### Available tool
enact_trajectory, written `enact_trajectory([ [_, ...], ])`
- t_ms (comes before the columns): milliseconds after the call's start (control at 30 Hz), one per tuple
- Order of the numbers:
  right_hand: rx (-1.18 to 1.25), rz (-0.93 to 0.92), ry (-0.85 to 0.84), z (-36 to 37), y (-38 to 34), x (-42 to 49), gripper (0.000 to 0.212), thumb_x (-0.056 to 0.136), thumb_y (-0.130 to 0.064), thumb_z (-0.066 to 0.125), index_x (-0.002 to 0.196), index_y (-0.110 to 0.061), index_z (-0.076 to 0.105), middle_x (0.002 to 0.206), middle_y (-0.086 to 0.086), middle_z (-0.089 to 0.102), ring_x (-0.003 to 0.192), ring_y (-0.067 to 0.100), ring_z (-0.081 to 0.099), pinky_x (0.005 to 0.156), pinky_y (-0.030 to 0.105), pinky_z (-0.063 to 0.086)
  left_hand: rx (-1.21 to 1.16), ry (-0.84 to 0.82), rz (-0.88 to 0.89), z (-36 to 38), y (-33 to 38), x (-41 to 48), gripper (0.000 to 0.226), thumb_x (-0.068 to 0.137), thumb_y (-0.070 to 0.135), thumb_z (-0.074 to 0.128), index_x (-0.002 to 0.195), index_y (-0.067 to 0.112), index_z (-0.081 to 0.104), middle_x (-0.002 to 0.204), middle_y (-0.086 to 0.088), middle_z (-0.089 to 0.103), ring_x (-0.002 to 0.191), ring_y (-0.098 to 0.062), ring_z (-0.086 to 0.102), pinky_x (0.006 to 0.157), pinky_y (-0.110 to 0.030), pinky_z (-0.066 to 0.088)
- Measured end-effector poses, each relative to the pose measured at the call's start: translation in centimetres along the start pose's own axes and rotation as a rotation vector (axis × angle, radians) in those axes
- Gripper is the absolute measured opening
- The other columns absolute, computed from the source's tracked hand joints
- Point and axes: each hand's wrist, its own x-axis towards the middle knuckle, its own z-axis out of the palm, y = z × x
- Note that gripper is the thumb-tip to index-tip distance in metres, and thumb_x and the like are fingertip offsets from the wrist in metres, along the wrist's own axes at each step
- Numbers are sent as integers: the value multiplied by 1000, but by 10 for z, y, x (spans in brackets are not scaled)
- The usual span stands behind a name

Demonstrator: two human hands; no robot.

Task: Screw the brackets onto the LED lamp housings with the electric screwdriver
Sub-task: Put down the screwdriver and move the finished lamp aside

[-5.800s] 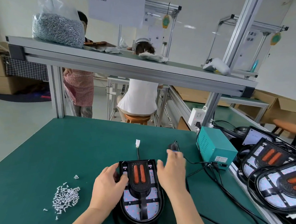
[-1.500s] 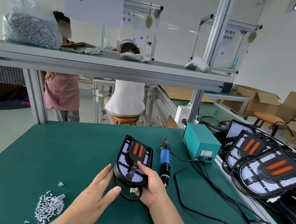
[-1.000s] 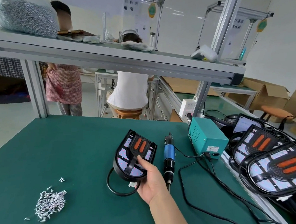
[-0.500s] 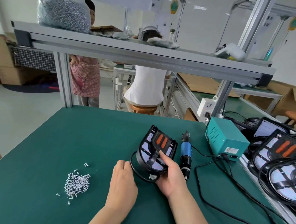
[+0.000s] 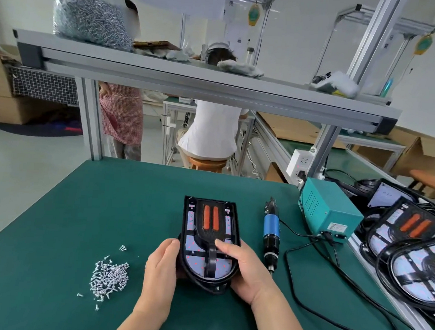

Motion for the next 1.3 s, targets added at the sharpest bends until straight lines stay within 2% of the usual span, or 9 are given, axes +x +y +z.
enact_trajectory([
  [100,79,14,23,1,-1,-2,36,83,-10,72,117,-1,73,123,26,68,108,39,70,86,43,59,64,-43,-5,1,-3,2,38,101,6,42,93,21,76,96,-6,78,90,-22,71,82,-42,59],
  [233,160,47,-15,0,-1,-3,36,90,-15,65,118,5,71,124,29,67,108,39,70,85,43,59,136,-92,98,4,-2,0,46,103,5,50,98,44,75,104,13,76,99,-5,70,85,-27,53],
  [400,154,94,-59,5,1,-5,52,77,-24,83,122,1,71,130,25,65,115,36,68,92,43,56,205,-50,162,0,-6,2,49,95,-5,57,94,42,74,117,29,59,112,3,59,98,-27,48],
  [667,140,43,-16,18,5,-6,59,82,-21,79,132,4,63,133,26,63,119,38,65,95,44,55,421,-12,320,1,-7,2,63,88,-18,46,112,39,63,120,16,64,105,12,57,84,-3,39],
  [767,82,-6,34,24,4,-7,56,85,-16,74,135,1,60,131,24,65,118,39,64,98,46,54,548,16,311,-2,-16,10,47,87,-16,48,115,16,68,122,-3,64,90,-13,57,78,-22,39],
  [867,89,-143,115,18,-10,-9,49,90,-8,68,137,-1,58,131,23,65,124,42,61,104,50,51,637,32,326,1,-23,17,40,86,-14,55,115,9,71,122,-14,64,94,-30,57,78,-32,35],
  [1033,93,-449,279,-18,-74,-46,51,86,-13,72,136,-9,60,130,15,68,121,34,65,105,50,50,555,41,473,9,-25,15,44,78,-24,61,101,9,78,107,-20,68,80,37,41,69,3,35],
  [1167,-64,-651,620,-66,-109,-85,46,93,-9,68,137,-16,57,129,1,70,124,20,64,114,49,42,569,-33,533,7,-32,18,47,72,-30,60,90,9,77,101,2,71,84,37,40,73,10,31],
  [1300,-62,-746,914,-112,-124,-122,53,94,-12,71,140,-24,49,136,-7,65,124,10,60,115,40,40,610,-62,631,2,-33,28,28,76,-7,55,87,5,77,90,-20,65,89,29,45,79,11,29],
])
